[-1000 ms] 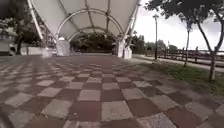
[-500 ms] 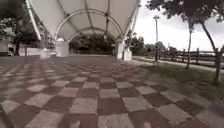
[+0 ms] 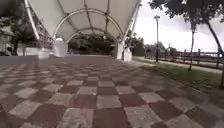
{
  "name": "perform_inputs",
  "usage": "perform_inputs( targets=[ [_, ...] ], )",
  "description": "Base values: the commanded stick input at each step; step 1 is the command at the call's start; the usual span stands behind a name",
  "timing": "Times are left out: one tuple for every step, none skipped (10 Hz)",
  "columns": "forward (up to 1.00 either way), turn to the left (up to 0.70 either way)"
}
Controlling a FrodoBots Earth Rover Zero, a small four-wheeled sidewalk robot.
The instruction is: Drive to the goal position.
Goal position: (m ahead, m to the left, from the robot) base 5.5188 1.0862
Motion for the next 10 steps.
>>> perform_inputs(
  targets=[
    [0.5,0.0],
    [0.5,0.0],
    [0.5,0.0],
    [0.5,0.0],
    [0.5,0.09],
    [0.5,0.31],
    [0.5,0.5],
    [0.5,0.5],
    [0.5,0.5],
    [0.5,0.5]
  ],
)
